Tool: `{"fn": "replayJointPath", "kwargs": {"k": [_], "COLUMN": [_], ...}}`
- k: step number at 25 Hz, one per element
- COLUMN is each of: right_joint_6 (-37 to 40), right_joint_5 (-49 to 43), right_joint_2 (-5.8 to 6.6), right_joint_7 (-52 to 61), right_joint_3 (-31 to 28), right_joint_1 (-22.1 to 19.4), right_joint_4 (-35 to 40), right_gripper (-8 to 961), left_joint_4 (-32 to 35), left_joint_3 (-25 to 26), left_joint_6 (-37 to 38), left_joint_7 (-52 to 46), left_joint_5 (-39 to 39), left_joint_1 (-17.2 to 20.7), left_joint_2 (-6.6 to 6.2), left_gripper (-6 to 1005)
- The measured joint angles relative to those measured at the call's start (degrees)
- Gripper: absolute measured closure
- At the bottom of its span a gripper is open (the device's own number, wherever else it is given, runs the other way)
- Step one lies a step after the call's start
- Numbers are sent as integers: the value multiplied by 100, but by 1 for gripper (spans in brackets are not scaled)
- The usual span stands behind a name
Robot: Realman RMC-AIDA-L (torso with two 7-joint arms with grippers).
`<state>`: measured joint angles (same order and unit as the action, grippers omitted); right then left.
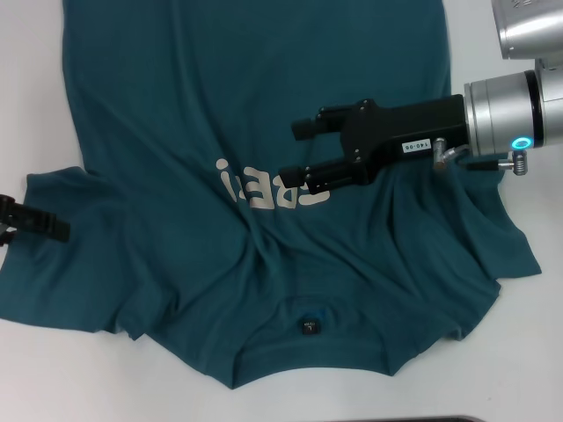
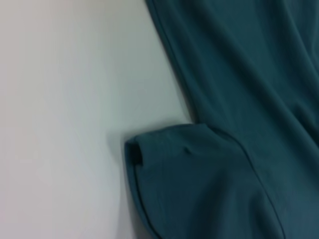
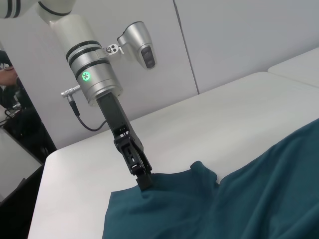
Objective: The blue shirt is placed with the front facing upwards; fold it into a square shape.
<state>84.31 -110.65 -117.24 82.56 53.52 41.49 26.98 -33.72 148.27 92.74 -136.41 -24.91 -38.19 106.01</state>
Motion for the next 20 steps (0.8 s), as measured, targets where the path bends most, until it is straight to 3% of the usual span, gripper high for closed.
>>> {"fn": "replayJointPath", "kwargs": {"k": [17,20], "right_joint_6": [-44,-47], "right_joint_5": [10,10], "right_joint_2": [0,0], "right_joint_7": [-3,-3], "right_joint_3": [0,0], "right_joint_1": [6,10], "right_joint_4": [27,27], "right_gripper": [71,71], "left_joint_4": [6,6], "left_joint_3": [-9,-9], "left_joint_6": [-20,-20], "left_joint_7": [-23,-61], "left_joint_5": [1,9], "left_joint_1": [-45,-45], "left_joint_2": [7,-19], "left_gripper": [157,273]}}
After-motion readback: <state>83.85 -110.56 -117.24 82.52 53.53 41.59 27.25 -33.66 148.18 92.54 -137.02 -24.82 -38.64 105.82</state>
